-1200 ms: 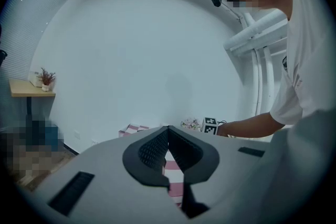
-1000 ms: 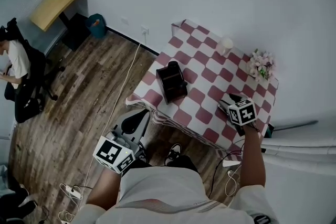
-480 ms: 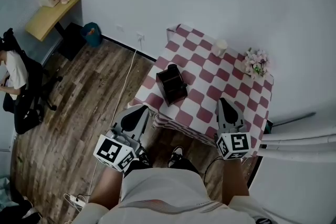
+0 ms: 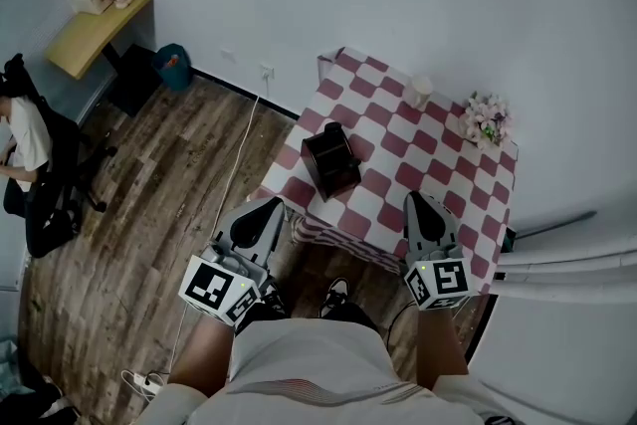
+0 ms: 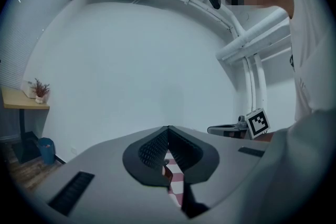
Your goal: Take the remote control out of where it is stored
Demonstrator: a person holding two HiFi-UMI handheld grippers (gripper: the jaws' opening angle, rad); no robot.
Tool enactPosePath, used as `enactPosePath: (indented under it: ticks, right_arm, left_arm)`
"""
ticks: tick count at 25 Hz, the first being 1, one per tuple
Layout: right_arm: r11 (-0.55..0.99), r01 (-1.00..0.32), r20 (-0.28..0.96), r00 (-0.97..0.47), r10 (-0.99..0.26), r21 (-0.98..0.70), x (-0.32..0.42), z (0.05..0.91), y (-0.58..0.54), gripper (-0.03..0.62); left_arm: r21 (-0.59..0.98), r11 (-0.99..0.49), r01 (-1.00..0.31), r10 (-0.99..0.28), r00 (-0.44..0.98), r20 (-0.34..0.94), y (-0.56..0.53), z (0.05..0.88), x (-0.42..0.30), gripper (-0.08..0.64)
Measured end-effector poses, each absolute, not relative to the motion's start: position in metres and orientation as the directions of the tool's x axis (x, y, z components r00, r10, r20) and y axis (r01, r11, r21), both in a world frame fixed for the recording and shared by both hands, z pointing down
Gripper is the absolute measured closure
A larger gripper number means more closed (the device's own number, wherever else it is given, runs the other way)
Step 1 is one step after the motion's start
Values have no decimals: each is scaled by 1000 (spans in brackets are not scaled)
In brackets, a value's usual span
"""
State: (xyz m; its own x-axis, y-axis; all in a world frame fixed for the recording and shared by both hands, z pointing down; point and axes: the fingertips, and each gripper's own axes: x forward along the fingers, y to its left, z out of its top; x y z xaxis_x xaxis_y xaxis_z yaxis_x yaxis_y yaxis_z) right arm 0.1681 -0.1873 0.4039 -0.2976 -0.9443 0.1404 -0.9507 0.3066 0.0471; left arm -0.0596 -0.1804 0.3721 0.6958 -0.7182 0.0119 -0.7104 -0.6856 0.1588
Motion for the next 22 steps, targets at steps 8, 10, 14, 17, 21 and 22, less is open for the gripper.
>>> enactPosePath:
  ticks: [8,10,14,17,21,22]
  right_arm:
    - [328,-944,159,-318,-935,39,162,408,-190,568]
    - [339,-940,174,-329,-928,31,161,412,-193,566]
    - [380,-925,208,-373,-904,-7,151,430,-206,560]
    - [427,-903,233,-427,-874,-55,139,450,-221,417]
    - [447,-892,259,-450,-855,-72,128,477,-244,379]
    - [450,-890,270,-452,-850,-75,126,484,-250,376]
  left_arm:
    - [155,-686,-711,-719,695,12,-180,372,-60,552]
    - [156,-683,-714,-721,693,13,-179,371,-60,552]
    - [161,-675,-720,-727,686,19,-178,374,-62,552]
    - [171,-663,-729,-735,677,30,-176,378,-65,552]
    - [177,-645,-744,-749,661,49,-174,384,-71,552]
    - [178,-639,-748,-753,656,54,-174,386,-73,552]
